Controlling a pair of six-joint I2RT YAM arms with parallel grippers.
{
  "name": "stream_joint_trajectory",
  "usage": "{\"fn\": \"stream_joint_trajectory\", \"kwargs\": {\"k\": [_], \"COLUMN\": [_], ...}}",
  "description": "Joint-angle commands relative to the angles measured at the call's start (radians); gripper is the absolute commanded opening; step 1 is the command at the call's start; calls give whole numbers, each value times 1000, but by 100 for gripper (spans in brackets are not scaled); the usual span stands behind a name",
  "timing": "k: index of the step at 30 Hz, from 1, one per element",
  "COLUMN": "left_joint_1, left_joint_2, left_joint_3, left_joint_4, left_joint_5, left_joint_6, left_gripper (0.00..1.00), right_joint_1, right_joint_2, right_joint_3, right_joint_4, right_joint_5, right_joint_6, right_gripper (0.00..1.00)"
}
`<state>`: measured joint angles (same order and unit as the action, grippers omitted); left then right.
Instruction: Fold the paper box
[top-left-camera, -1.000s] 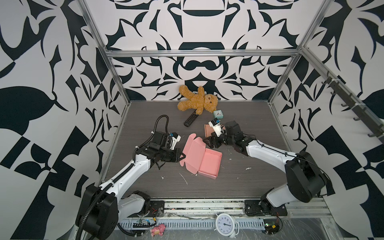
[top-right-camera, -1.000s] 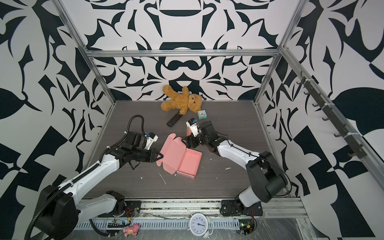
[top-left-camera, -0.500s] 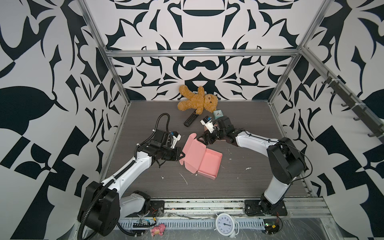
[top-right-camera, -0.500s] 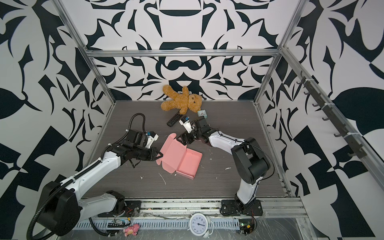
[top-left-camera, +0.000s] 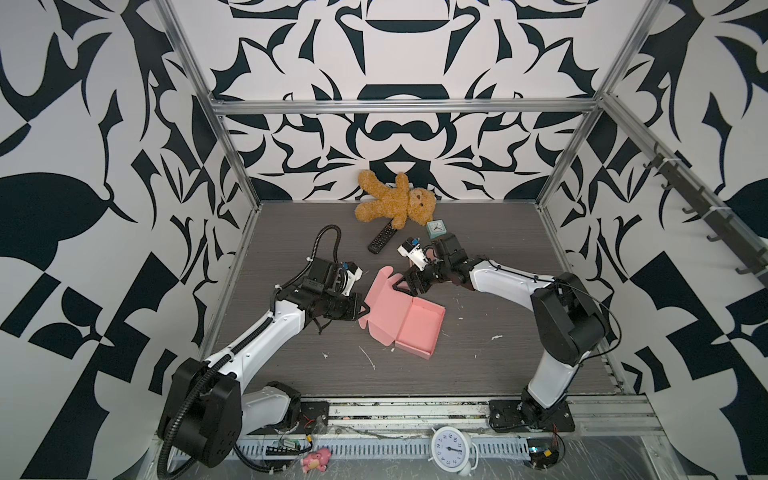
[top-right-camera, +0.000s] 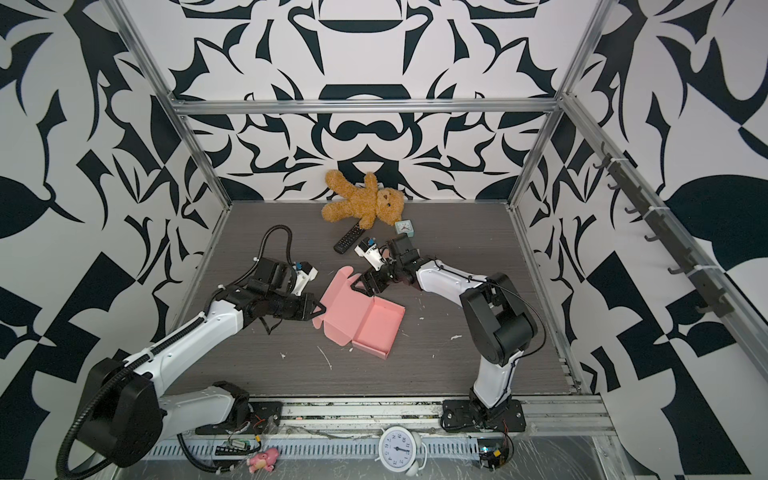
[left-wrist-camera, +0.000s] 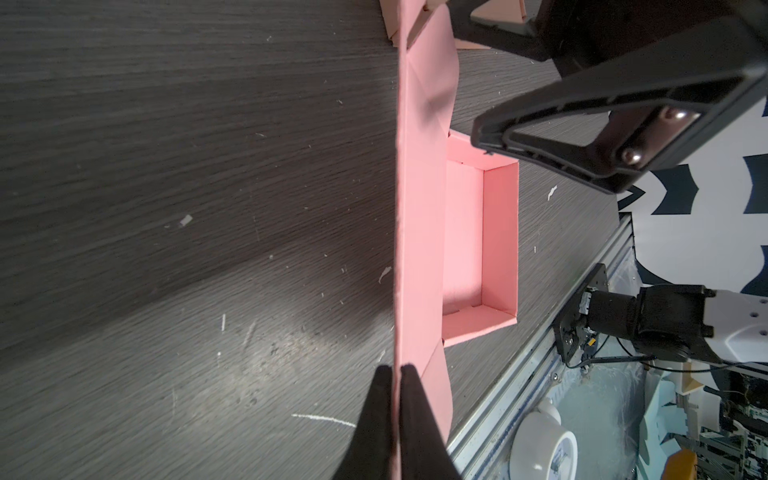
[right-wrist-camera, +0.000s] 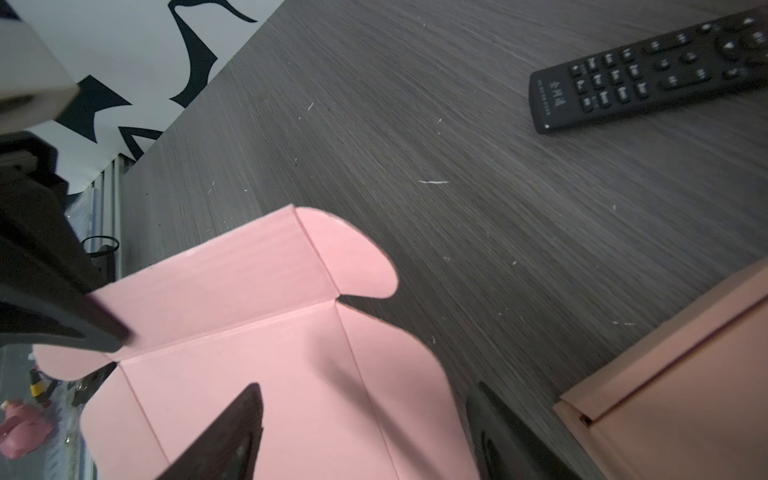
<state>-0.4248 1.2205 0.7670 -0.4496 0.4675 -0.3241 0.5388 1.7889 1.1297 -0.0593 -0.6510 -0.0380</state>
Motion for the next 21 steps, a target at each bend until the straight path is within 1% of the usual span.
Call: {"fn": "stream_joint_trajectory", "kwargs": {"k": [1, 6, 7, 11, 12, 16, 18, 20, 21], "left_joint_1": [3, 4, 4, 4, 4, 4, 4, 3, 3], "left_joint_2": [7, -6, -4, -1, -4, -7, -6, -6, -7], "left_joint_3": [34, 36, 38, 46, 46, 48, 52, 54, 55], "left_joint_4": [-23, -16, -19, -31, -33, -41, -44, -48, -50], "left_joint_5": [0, 6, 5, -8, -15, -28, -28, -27, -29], "left_joint_6": [19, 25, 26, 31, 31, 34, 37, 38, 38], "left_gripper": [10, 10, 10, 10, 10, 10, 10, 9, 10], "right_joint_1": [1, 7, 7, 9, 8, 10, 10, 10, 10], "right_joint_2": [2, 17, 19, 12, 6, -14, -27, -35, -38], "right_joint_3": [40, 51, 51, 44, 41, 25, 13, 8, 4], "right_joint_4": [-38, -40, -43, -39, -39, -39, -33, -30, -30], "right_joint_5": [-47, -49, -51, -59, -61, -48, -39, -39, -41], "right_joint_6": [-27, -27, -25, -22, -21, -18, -17, -18, -18], "right_gripper": [78, 77, 74, 57, 54, 53, 55, 55, 54]}}
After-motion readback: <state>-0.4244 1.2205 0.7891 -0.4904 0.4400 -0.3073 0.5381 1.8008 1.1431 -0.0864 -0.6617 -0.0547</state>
